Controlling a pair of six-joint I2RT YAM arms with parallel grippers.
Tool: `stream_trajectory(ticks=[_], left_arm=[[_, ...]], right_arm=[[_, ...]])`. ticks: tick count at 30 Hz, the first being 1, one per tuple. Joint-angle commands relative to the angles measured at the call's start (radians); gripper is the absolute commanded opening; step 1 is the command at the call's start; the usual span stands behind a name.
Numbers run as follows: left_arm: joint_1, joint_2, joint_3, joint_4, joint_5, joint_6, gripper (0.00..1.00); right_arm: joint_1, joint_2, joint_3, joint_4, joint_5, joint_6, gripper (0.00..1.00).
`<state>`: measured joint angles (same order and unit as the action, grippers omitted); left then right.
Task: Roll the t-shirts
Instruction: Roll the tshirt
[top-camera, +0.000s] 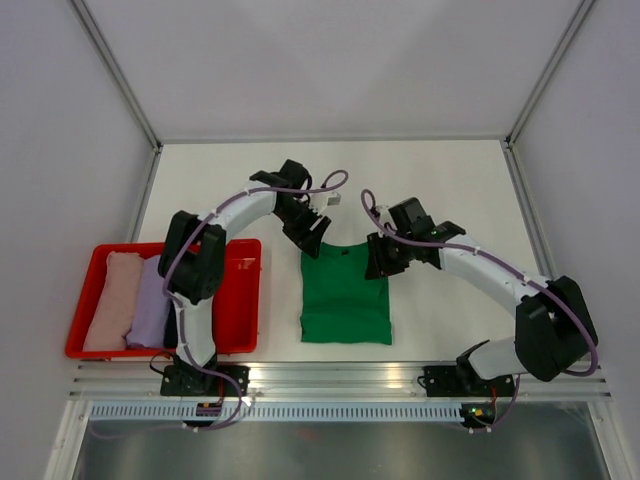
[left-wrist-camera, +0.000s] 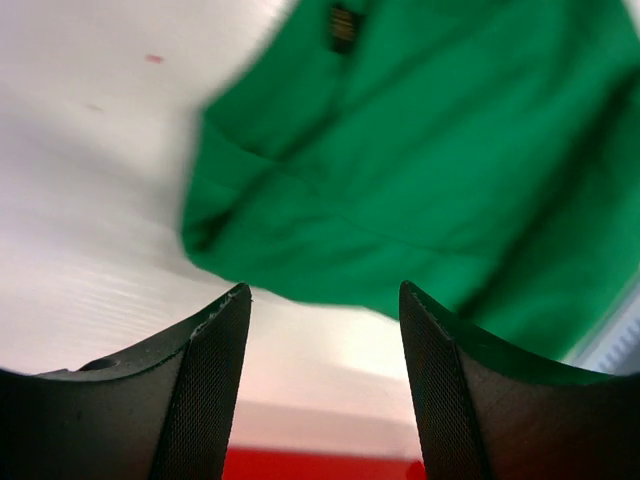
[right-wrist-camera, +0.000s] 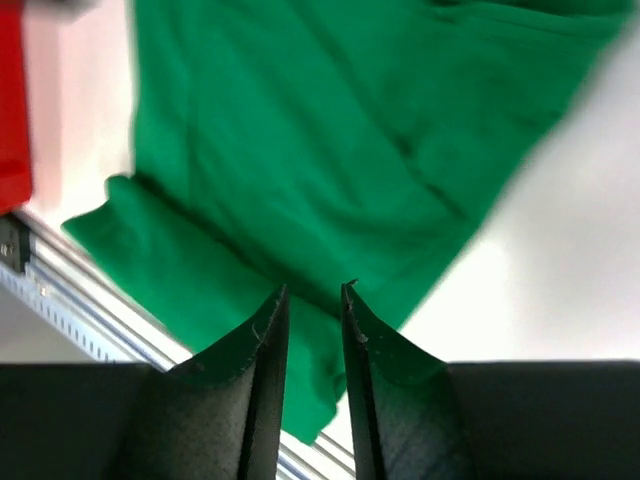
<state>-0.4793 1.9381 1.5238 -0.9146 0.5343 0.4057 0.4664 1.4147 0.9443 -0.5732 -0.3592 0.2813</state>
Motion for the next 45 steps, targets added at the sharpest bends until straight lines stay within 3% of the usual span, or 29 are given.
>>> stream_trajectory(ticks=[1,7,13,16,19,24,26,30,31,36,45], left_arm=[[-0.004,0.097,0.038,0.123,-0.197,-0.174,0.67],[0.002,0.166,0.085,0.161,-0.266,-0.205,0.68],[0.008,0.165,0.079,0.177,-0.163,-0.174,0.69],[0.008,0.17,0.052,0.172,-0.116,-0.151,0.7],[0.002,0.173,0.023,0.169,-0.056,-0.125,0.85],[-0.033,0.219,0.01,0.157,-0.025,-0.102,0.84],[-0.033,0.232,0.003,0.158,-0.031,-0.107,0.78],[-0.033,0.24,-0.008,0.16,-0.042,-0.1,0.53],[-0.033,0.24,-0.007,0.16,-0.04,-0.099,0.41],[-0.033,0.233,-0.005,0.16,-0.01,-0.094,0.03],[-0.027,0.252,0.093,0.189,-0.149,-0.111,0.02]], right_arm=[[0.126,-0.036,-0.022,0.134,-0.046,-0.05,0.37],[0.257,-0.066,-0.122,0.306,0.018,-0.074,0.41],[0.406,-0.098,-0.148,0.363,0.15,-0.143,0.47],[0.451,-0.091,-0.168,0.366,0.132,-0.155,0.49],[0.479,-0.066,-0.17,0.345,0.115,-0.172,0.5],[0.488,-0.028,-0.2,0.397,0.075,-0.183,0.52],[0.488,-0.01,-0.214,0.414,0.065,-0.198,0.52],[0.486,0.027,-0.211,0.426,0.029,-0.232,0.52],[0.489,0.038,-0.211,0.426,0.022,-0.237,0.52],[0.489,0.076,-0.2,0.383,-0.072,-0.272,0.51],[0.486,0.138,-0.13,0.256,-0.136,-0.326,0.45]])
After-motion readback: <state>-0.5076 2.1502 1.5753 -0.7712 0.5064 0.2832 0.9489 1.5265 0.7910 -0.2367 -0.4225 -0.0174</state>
